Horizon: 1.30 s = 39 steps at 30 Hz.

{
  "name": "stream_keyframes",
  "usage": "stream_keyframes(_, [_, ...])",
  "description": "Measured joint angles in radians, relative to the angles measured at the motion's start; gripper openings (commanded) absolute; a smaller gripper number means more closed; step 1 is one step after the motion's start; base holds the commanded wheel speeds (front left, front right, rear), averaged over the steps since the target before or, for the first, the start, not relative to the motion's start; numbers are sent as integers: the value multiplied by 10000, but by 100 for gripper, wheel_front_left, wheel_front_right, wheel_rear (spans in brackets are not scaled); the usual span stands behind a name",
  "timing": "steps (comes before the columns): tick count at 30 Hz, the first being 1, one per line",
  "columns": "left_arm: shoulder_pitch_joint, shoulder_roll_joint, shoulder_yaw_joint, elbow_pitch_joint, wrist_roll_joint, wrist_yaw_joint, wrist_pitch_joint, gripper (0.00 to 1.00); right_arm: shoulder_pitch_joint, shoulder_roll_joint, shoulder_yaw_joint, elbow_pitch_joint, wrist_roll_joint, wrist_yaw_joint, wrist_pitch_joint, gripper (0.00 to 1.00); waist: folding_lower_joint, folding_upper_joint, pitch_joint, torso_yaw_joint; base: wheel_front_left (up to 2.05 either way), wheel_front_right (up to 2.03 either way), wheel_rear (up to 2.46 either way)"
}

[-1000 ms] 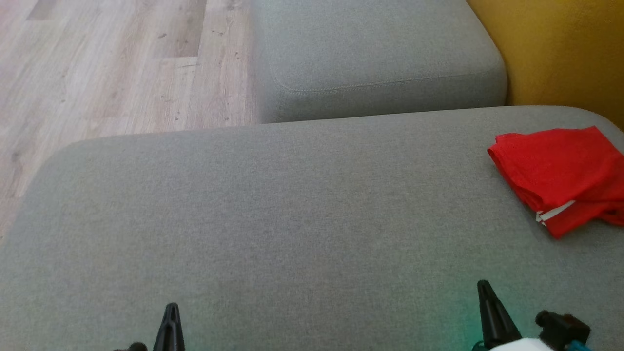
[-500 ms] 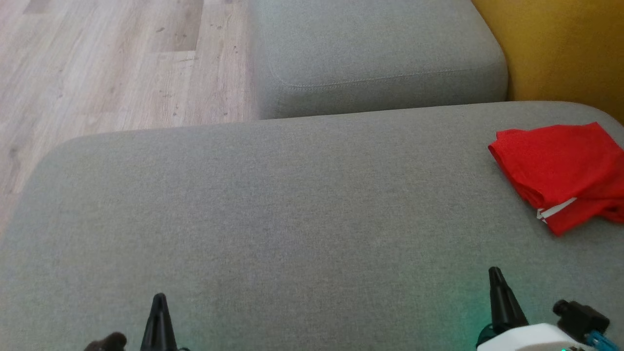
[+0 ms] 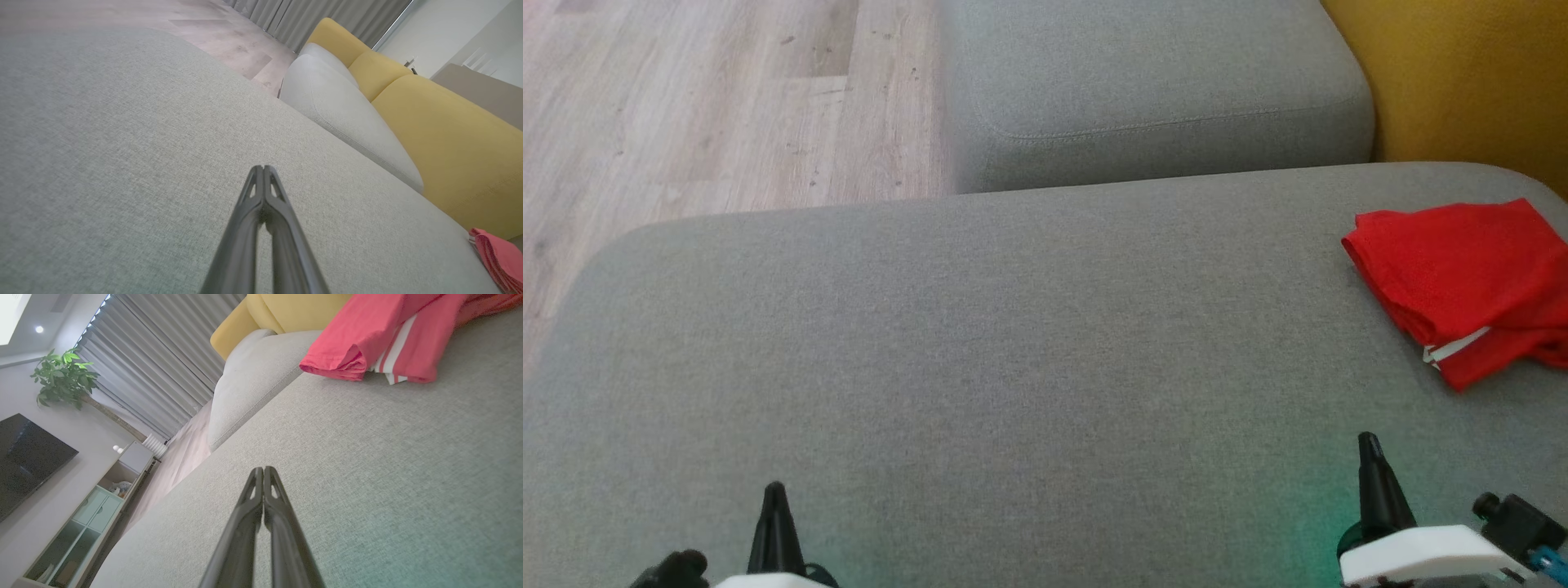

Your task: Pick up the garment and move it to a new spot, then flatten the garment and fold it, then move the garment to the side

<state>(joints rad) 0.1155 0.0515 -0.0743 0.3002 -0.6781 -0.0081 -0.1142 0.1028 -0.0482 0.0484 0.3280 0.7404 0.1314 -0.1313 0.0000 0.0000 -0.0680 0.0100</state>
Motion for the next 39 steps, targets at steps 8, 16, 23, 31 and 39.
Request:
stream_keyframes(8, [-132,-2,132,-13,-943,-111,222,0,-140,-4,-178,-58,918,0,188,0,0,0,73,-10,0,0,0])
stream_keyframes(16, [-353,-4,295,-35,-1889,-199,447,0,-256,-6,-301,-84,1824,0,453,0,0,0,147,-21,0,0,0])
stream_keyframes(23, [-500,-6,441,-69,-2727,-332,625,0,-381,-8,-441,-117,2619,0,627,0,0,0,211,-30,0,0,0])
stream_keyframes(31, [-602,-13,575,-77,-3676,-456,880,0,-584,-12,-589,-182,3544,0,851,0,0,0,285,-40,0,0,0])
stream_keyframes(39, [-816,-15,755,-111,-4625,-550,1131,0,-742,-13,-740,-221,4428,0,1091,0,0,0,359,-51,0,0,0])
